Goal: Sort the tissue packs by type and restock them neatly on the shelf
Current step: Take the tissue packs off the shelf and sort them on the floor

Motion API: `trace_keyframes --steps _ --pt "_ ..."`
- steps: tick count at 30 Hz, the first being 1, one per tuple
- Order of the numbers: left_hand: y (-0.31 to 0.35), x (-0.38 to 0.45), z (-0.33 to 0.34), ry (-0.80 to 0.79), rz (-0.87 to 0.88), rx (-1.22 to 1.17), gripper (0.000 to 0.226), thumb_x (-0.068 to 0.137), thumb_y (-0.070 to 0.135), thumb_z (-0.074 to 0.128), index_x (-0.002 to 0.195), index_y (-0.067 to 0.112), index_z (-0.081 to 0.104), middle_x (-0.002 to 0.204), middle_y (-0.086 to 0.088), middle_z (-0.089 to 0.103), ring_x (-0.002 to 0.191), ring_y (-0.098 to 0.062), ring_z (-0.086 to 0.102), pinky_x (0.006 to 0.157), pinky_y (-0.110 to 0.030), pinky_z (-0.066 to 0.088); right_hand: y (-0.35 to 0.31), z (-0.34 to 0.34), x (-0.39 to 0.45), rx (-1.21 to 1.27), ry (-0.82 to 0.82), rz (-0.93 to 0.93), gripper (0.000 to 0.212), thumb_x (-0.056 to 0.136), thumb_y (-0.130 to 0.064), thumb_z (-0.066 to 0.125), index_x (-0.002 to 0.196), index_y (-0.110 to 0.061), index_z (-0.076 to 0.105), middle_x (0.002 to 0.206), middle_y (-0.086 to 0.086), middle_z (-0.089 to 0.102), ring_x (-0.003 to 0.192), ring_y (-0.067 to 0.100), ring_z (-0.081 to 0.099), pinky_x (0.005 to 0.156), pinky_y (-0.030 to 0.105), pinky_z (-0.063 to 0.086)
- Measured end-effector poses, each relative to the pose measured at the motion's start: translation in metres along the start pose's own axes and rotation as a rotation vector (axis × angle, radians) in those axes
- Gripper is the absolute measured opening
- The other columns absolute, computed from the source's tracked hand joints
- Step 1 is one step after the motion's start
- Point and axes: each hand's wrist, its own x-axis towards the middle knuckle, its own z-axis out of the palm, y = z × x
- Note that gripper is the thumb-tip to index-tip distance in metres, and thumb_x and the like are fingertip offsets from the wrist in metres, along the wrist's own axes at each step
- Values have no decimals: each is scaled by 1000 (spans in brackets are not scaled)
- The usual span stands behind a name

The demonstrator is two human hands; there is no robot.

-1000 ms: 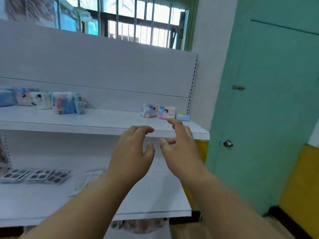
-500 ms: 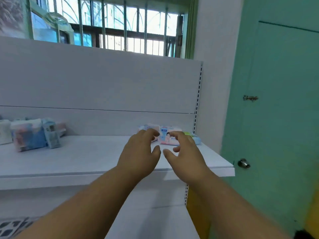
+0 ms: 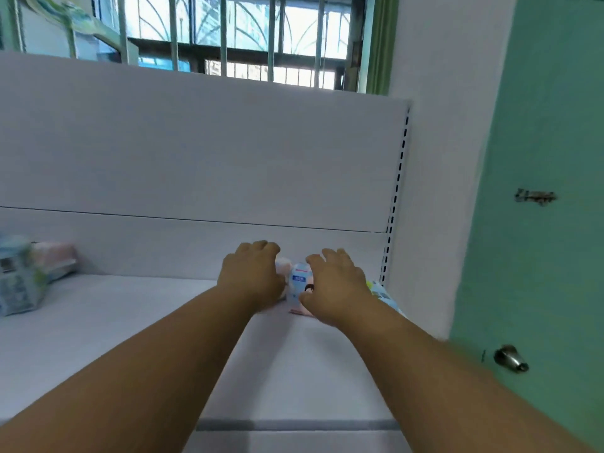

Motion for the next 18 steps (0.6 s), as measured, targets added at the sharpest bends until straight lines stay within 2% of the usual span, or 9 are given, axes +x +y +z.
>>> trace_keyframes --steps 2,4,6,9,11,14,18 --pt "-1 17 14 -105 -38 88 75 88 54 59 151 27 28 149 0 45 131 -25 44 103 -41 40 6 10 20 -61 -75 2 70 82 -47 67 139 -22 35 142 8 40 134 33 34 104 48 35" --pt "-1 25 25 -142 -67 253 84 86 62 56 154 26 19 146 -4 47 130 -28 45 103 -42 38 8 16 30 -73 -98 11 65 81 -42 69 133 -20 37 131 8 49 121 30 46 96 45 38" --pt "1 25 29 -84 -81 402 80 84 63 58 148 24 30 137 -7 51 125 -28 46 101 -42 37 10 18 35 -125 -66 -26 59 83 -37 68 130 -20 38 127 8 51 117 29 47 92 43 38" --pt "-2 18 21 -27 -100 413 58 86 55 60 132 22 50 123 -6 53 114 -25 48 96 -40 39 13 15 34 -70 -24 -67 56 85 -41 67 129 -22 37 124 7 52 115 29 46 88 41 39" --pt "-10 5 12 16 -143 313 45 89 49 57 124 20 54 118 -5 53 109 -25 49 92 -41 41 14 12 28 19 0 -55 53 86 -45 66 126 -23 39 121 7 53 112 29 47 85 40 41" --pt "-32 -22 -5 194 -266 25 34 91 43 54 109 14 61 100 -6 52 97 -28 54 81 -38 46 11 4 10 292 89 64 50 87 -46 65 123 -19 43 118 10 57 108 33 53 85 38 44" --pt "-50 -74 -38 355 -319 -523 28 93 36 59 103 10 66 93 -7 65 81 -24 65 72 -39 57 -22 -20 -35 1040 238 332 38 91 -38 64 118 -18 47 112 9 63 90 25 64 78 37 54"
